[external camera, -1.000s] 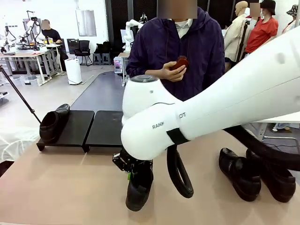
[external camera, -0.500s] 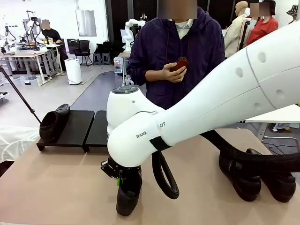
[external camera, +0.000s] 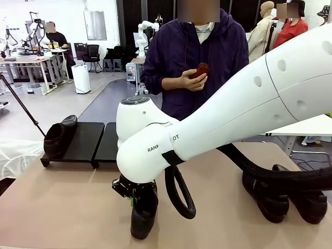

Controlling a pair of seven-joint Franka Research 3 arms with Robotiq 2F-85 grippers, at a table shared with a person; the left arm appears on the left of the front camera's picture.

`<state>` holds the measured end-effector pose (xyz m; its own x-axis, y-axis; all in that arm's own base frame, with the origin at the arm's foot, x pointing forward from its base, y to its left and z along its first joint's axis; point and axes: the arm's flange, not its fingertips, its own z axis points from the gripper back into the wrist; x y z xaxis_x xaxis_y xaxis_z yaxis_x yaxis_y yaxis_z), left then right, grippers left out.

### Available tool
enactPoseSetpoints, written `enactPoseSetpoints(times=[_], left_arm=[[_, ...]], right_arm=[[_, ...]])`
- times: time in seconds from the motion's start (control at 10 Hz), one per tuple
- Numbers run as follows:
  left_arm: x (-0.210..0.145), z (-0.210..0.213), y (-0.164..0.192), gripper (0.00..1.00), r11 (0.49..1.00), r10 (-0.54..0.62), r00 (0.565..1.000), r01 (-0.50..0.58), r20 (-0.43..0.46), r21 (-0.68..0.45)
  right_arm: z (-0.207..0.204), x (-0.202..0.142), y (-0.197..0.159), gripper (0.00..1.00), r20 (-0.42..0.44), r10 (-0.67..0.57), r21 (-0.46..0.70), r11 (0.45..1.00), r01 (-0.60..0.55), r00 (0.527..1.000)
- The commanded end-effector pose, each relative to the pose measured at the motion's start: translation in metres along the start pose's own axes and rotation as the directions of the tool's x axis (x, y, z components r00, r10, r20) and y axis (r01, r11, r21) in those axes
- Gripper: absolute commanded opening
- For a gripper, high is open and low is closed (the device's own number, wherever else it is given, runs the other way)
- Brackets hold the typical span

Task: Organize the shoes by placing them on the stand.
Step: Pick up one Shoe and place it in the middle of the table.

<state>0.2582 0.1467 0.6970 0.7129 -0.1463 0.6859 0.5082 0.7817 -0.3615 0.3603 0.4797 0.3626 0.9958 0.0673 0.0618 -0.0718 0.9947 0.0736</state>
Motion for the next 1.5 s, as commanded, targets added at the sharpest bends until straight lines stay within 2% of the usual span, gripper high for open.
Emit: enactPoseSetpoints(times=[0.0,0.1,0.3,0.5,0.7,0.8,0.9,1.0,1.1,1.2,1.3,1.4], left_arm=[[-0.001,-0.001,-0.001,1.0,1.0,-0.011,1.0,0.011,0.013,-0.017],[-0.001,-0.001,-0.001,1.0,1.0,-0.011,1.0,0.011,0.013,-0.017],[-0.001,-0.001,-0.001,1.0,1.0,-0.011,1.0,0.011,0.013,-0.017],[-0.001,-0.001,-0.001,1.0,1.0,-0.011,1.0,0.011,0.013,-0.017],[-0.001,-0.001,-0.001,1.0,1.0,-0.011,1.0,0.011,0.013,-0.017],[-0.001,-0.001,-0.001,1.0,1.0,-0.011,1.0,0.011,0.013,-0.017],[-0.001,-0.001,-0.001,1.0,1.0,-0.011,1.0,0.011,0.013,-0.017],[-0.001,-0.001,-0.001,1.0,1.0,-0.011,1.0,0.011,0.013,-0.017],[-0.001,-0.001,-0.001,1.0,1.0,-0.011,1.0,0.011,0.013,-0.017],[-0.001,-0.001,-0.001,1.0,1.0,-0.011,1.0,0.011,0.013,-0.017],[-0.001,-0.001,-0.001,1.0,1.0,-0.011,1.0,0.011,0.013,-0.017],[-0.001,-0.001,-0.001,1.0,1.0,-0.011,1.0,0.011,0.013,-0.017]], right_arm=[[0.005,0.006,0.005,0.95,0.005,0.041,-0.019,0.999,-0.041,0.999],[0.007,0.006,0.004,1.0,0.003,0.044,-0.025,0.999,-0.044,0.999],[0.013,0.004,-0.001,1.0,-0.006,0.047,-0.007,0.999,-0.047,0.999],[0.054,0.0,-0.027,1.0,-0.019,0.067,0.117,0.991,-0.065,0.998],[0.127,-0.02,-0.093,1.0,-0.045,0.088,0.25,0.965,-0.075,0.995],[0.155,-0.032,-0.132,1.0,-0.061,0.091,0.258,0.963,-0.072,0.994],[0.181,-0.039,-0.175,1.0,-0.041,0.124,0.284,0.953,-0.107,0.991],[0.214,-0.044,-0.238,1.0,-0.06,0.116,0.347,0.934,-0.088,0.991],[0.234,-0.049,-0.281,1.0,-0.114,0.102,0.39,0.92,-0.05,0.988],[0.259,-0.057,-0.331,1.0,-0.093,0.036,0.409,0.912,0.005,0.995],[0.279,-0.072,-0.374,1.0,-0.03,-0.033,0.377,0.925,0.042,0.999],[0.29,-0.091,-0.411,1.0,0.048,-0.044,0.383,0.924,0.023,0.998]])
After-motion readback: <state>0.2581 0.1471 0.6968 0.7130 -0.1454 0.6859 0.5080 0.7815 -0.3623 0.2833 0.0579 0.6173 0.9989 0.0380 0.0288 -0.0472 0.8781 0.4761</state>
